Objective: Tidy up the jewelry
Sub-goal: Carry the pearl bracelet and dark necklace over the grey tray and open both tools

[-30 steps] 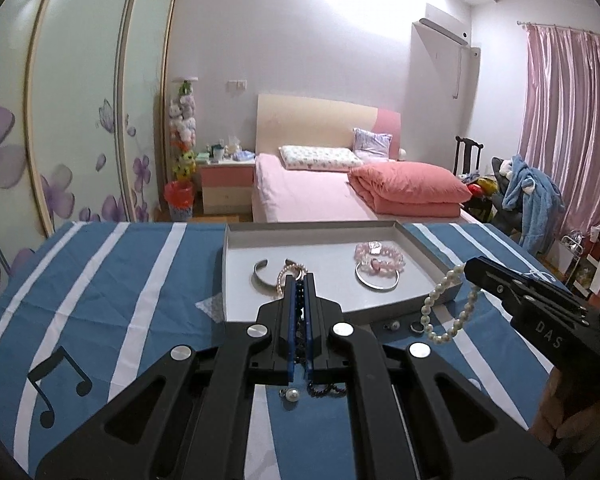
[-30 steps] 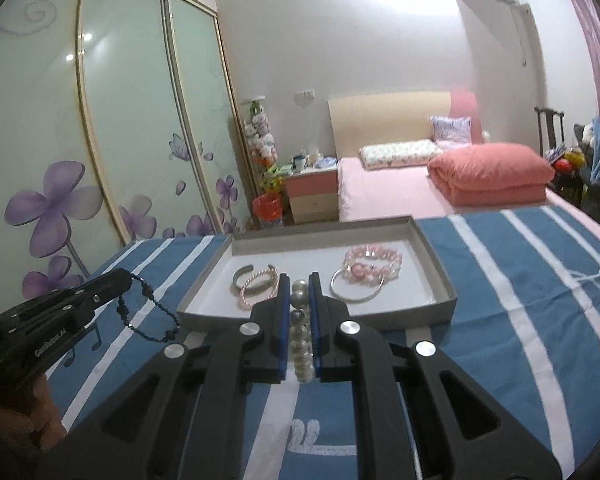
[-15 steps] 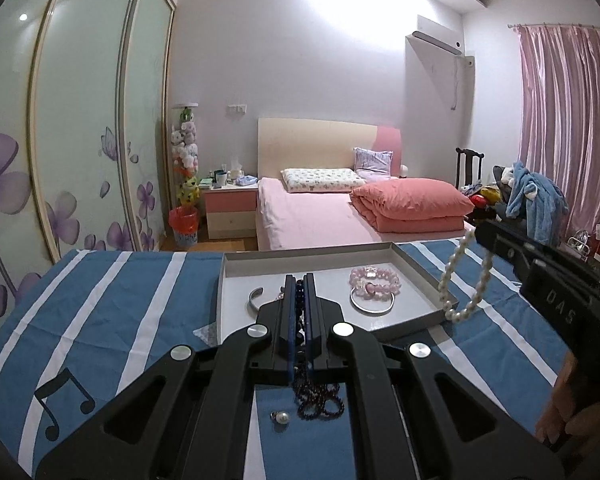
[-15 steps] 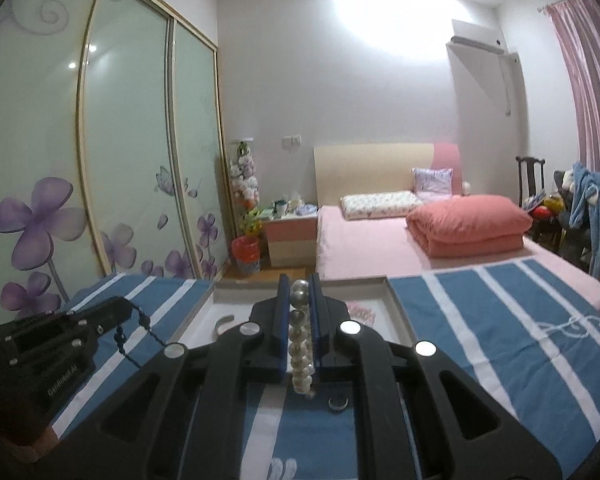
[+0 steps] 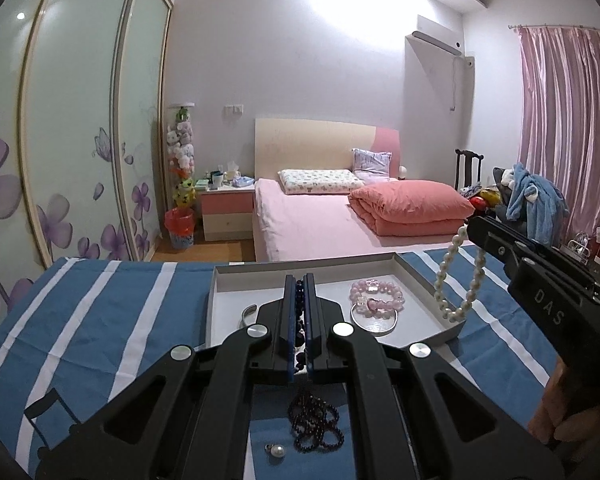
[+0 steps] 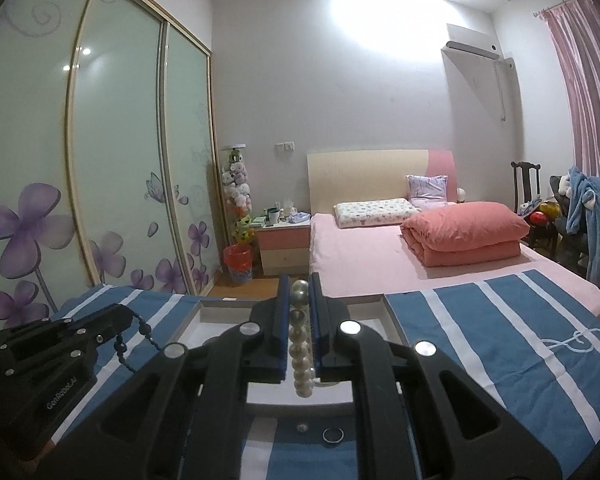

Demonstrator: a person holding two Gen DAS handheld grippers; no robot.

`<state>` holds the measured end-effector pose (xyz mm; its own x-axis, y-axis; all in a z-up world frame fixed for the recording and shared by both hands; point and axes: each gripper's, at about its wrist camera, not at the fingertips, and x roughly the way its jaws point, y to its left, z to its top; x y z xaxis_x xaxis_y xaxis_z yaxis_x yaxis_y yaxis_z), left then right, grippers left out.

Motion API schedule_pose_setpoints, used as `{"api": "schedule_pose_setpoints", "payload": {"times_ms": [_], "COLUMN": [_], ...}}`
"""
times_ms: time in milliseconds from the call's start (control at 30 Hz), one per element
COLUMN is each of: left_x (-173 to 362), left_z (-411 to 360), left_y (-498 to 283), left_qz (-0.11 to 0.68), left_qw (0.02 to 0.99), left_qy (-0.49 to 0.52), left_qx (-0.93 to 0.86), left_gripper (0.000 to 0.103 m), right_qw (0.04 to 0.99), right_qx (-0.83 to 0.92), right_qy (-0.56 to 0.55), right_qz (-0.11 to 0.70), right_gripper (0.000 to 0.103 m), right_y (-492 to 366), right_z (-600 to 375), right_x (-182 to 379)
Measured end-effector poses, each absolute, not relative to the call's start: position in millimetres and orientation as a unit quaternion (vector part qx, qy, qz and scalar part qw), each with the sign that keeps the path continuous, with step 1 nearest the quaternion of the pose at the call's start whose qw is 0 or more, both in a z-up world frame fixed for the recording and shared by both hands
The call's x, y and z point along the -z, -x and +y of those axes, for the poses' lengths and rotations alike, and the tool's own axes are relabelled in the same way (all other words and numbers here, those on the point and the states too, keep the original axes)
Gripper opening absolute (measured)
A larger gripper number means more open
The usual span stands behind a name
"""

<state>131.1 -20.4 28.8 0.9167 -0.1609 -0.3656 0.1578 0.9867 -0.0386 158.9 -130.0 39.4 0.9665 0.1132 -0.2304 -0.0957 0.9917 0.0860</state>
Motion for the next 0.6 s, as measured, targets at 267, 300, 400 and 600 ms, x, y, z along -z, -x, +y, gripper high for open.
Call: {"api": "schedule_pose_setpoints", "payload": {"times_ms": [267,300,400,600], "left_x": [-26.4,-26.0,-23.6,-16.6], "left_z": [-25.0,-25.3,-25.2,-27.6], "left_y": [-157.0,-161.0,-171.6,-194.3], "left_qz": [0.198,0.2,0.204,0.219], "left_qw": [0.976,0.976,0.975,0.972], "left_qy": [0.007,0.008,0.01,0.016], "left_qx": [0.087,0.088,0.088,0.088], "left_gripper": [0.004,0.004,0.004,0.004], "right_qw": [0.989,0.988,0.987,0.982], "right_qx": [-0.05,-0.05,-0.051,-0.056], "right_qy": [-0.047,-0.048,-0.055,-0.07], "right_qz": [0.135,0.136,0.144,0.169], "right_gripper": [0.01,0.01,0.01,0.01], "right_y": [-193.1,-197.2,-215.3,-251.9], "right_z": [-135.2,-135.4,-137.9,-141.3], "right_x": [-32.4,-31.4,-28.1,-16.6]}}
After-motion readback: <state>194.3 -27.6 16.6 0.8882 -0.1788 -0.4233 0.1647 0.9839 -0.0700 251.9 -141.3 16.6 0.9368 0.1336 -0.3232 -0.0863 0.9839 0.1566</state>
